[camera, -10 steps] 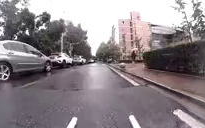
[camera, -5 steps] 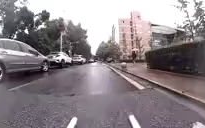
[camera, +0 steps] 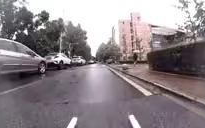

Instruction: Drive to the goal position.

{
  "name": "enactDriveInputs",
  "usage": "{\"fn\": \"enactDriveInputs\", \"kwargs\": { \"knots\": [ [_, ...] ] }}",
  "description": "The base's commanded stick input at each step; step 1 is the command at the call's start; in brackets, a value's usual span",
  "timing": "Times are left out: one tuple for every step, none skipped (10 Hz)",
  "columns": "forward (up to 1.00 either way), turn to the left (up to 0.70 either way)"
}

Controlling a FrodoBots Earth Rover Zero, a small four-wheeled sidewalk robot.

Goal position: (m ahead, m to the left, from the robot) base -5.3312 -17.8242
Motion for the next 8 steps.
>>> {"fn": "enactDriveInputs", "kwargs": {
  "knots": [
    [0.7,0.0],
    [0.7,0.0],
    [0.7,0.0],
    [0.7,0.0],
    [0.7,0.0],
    [0.7,0.0],
    [0.7,0.0],
    [0.7,0.0]
  ]
}}
